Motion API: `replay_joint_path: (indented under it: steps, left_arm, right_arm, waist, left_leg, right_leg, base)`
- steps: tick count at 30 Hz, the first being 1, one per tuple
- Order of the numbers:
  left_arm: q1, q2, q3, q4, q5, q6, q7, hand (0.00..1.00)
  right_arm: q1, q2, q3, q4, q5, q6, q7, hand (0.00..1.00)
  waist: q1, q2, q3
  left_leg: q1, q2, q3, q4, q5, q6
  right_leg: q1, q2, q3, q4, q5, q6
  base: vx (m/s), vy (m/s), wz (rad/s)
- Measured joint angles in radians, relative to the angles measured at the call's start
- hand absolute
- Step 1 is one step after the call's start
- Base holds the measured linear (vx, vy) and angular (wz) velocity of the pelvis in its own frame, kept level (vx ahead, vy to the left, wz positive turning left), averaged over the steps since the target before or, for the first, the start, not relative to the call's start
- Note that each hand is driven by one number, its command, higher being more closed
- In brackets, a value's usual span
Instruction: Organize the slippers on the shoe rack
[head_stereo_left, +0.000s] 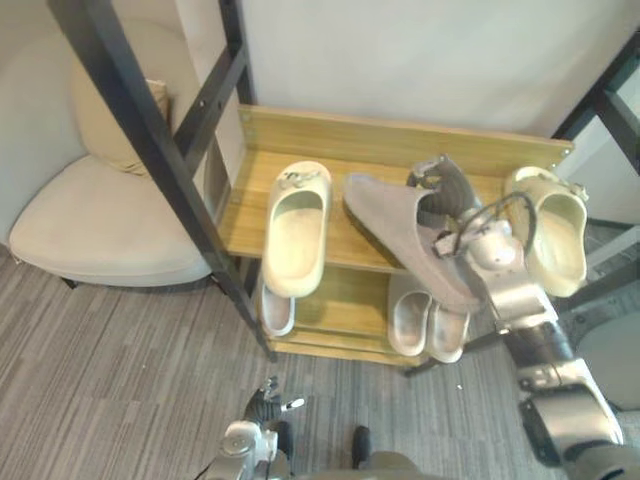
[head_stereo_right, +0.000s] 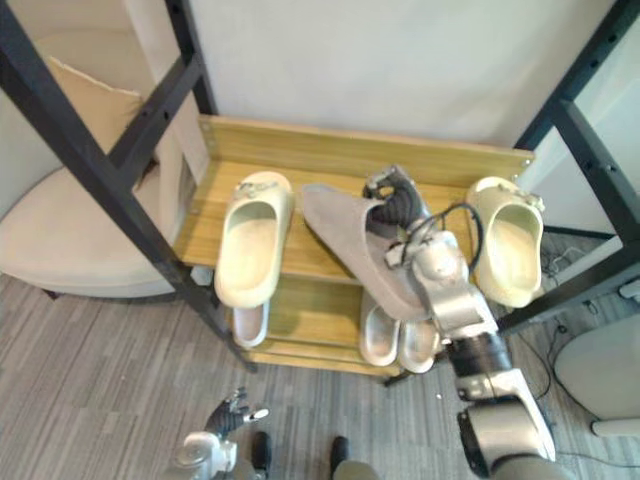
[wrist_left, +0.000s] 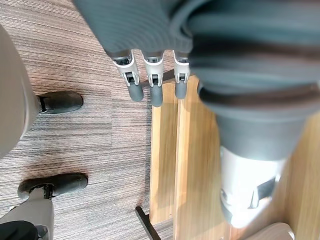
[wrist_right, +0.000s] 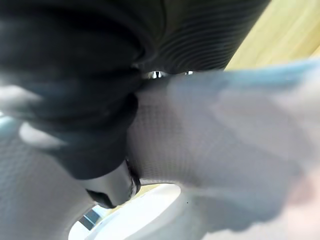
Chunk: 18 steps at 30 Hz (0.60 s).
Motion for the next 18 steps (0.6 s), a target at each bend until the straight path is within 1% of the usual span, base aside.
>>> replay_joint_path:
  steps: [2,3,5,8,9,10,13,15,18]
  left_arm:
    - [0.005,0.0,0.002,0.007,0.001,0.0,0.0,0.0]
    - [0.005,0.0,0.002,0.009,0.001,0.0,0.0,0.0]
    - [0.005,-0.002,0.018,0.025,0.004,0.0,0.0,0.0]
    - [0.005,-0.004,0.031,0.039,0.019,0.0,0.0,0.0]
    - [0.005,-0.004,0.031,0.046,0.02,-0.001,0.0,0.0]
    - [0.005,-0.004,0.031,0.048,0.02,-0.001,0.0,0.0]
    - [0.014,-0.004,0.03,0.065,0.021,-0.003,-0.001,0.0]
    - [0.019,-0.003,0.03,0.066,0.021,-0.004,-0.001,0.0]
    - [0.027,-0.001,0.029,0.075,0.031,-0.005,-0.002,0.0]
  right_arm:
    - [0.067,0.0,-0.056,-0.126,0.042,-0.03,-0.008,1.0]
    - [0.074,0.0,-0.06,-0.137,0.045,-0.034,-0.008,1.0]
    - [0.142,0.002,-0.094,-0.238,0.08,-0.066,-0.014,1.0]
    - [0.2,0.009,-0.121,-0.298,0.112,-0.088,-0.014,1.0]
    - [0.247,0.014,-0.131,-0.345,0.128,-0.098,-0.011,1.0]
    - [0.256,0.016,-0.133,-0.354,0.129,-0.098,-0.011,1.0]
    - [0.354,0.053,-0.16,-0.427,0.169,-0.124,0.007,1.0]
    - [0.401,0.058,-0.16,-0.45,0.195,-0.136,0.018,1.0]
    - [0.477,0.084,-0.16,-0.484,0.227,-0.14,0.043,1.0]
  waist:
    - [-0.02,-0.001,-0.006]
    - [-0.022,0.0,-0.007]
    - [-0.033,0.003,-0.024]
    - [-0.036,0.003,-0.031]
    - [-0.042,0.005,-0.045]
    - [-0.042,0.006,-0.047]
    - [-0.053,0.016,-0.075]
    - [-0.056,0.018,-0.083]
    - [-0.066,0.02,-0.104]
  left_leg:
    - [0.002,0.001,0.002,0.0,0.0,0.0]
    - [0.002,0.002,0.002,0.0,0.0,0.0]
    - [0.006,0.004,0.012,0.0,-0.001,0.0]
    - [0.015,0.007,0.019,0.0,-0.002,-0.002]
    - [0.015,0.008,0.02,0.0,-0.002,-0.002]
    - [0.015,0.009,0.02,0.0,-0.002,-0.002]
    - [0.021,0.009,0.025,0.0,-0.003,-0.002]
    - [0.027,0.009,0.028,0.0,-0.004,-0.003]
    - [0.033,0.009,0.031,0.0,-0.005,-0.006]
  right_leg:
    - [0.0,0.001,0.002,0.0,0.0,0.0]
    - [0.001,0.001,0.002,0.001,0.0,0.0]
    - [0.0,0.002,0.01,0.0,0.001,-0.002]
    - [0.0,0.004,0.013,0.0,0.002,-0.003]
    - [-0.001,0.005,0.013,0.0,0.002,-0.003]
    - [-0.001,0.005,0.014,0.0,0.002,-0.003]
    - [0.001,0.004,0.018,0.001,0.002,-0.003]
    - [0.004,0.005,0.023,0.002,0.002,-0.003]
    - [0.009,0.005,0.03,0.001,0.002,-0.003]
  base:
    - [0.0,0.0,-0.02]
    - [0.0,0.0,0.0]
    - [-0.01,-0.001,-0.1]
    - [-0.04,-0.007,-0.1]
    - [-0.04,-0.006,-0.03]
    - [-0.05,-0.004,-0.03]
    - [-0.02,0.002,-0.04]
    - [-0.03,0.007,-0.07]
    - [-0.01,0.004,-0.04]
